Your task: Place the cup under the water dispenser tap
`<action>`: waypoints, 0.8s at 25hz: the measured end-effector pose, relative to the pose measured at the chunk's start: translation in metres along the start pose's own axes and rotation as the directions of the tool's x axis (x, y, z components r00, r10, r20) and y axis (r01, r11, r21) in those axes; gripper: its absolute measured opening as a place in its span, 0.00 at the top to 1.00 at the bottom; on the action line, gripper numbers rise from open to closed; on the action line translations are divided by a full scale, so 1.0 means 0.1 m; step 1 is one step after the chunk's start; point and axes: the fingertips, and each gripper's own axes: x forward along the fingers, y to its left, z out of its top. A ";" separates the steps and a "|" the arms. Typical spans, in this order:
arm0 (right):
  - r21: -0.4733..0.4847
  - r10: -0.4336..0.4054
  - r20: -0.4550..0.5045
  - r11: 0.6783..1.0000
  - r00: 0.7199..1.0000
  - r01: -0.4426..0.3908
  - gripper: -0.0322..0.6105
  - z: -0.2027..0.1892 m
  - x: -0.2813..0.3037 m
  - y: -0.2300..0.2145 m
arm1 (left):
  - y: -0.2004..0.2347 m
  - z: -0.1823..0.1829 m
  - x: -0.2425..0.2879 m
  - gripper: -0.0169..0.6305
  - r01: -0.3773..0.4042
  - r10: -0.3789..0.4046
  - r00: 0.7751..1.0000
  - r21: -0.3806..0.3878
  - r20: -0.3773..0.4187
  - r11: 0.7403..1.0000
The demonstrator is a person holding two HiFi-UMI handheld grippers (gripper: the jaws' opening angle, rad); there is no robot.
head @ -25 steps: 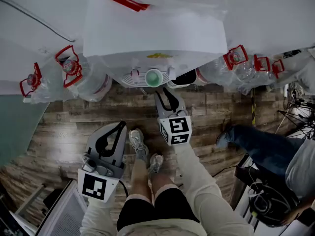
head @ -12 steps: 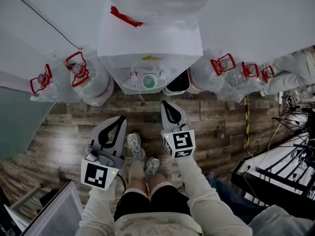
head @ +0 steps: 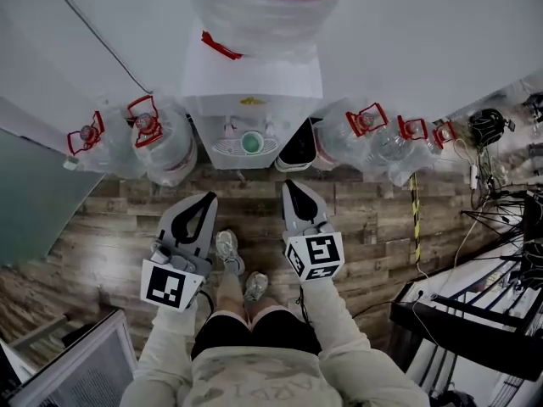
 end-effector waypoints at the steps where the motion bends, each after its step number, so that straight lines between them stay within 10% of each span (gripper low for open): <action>1: 0.002 0.001 0.006 1.000 1.000 -0.001 0.94 0.06 -0.08 0.02 | -0.05 0.06 -0.04 0.97 0.001 -0.001 1.000 0.004 0.006 1.000; 20: -0.062 0.043 0.090 0.997 0.995 -0.037 0.94 1.04 -1.39 0.39 | -0.79 1.04 -0.78 0.96 -0.013 0.003 0.994 0.085 0.114 0.996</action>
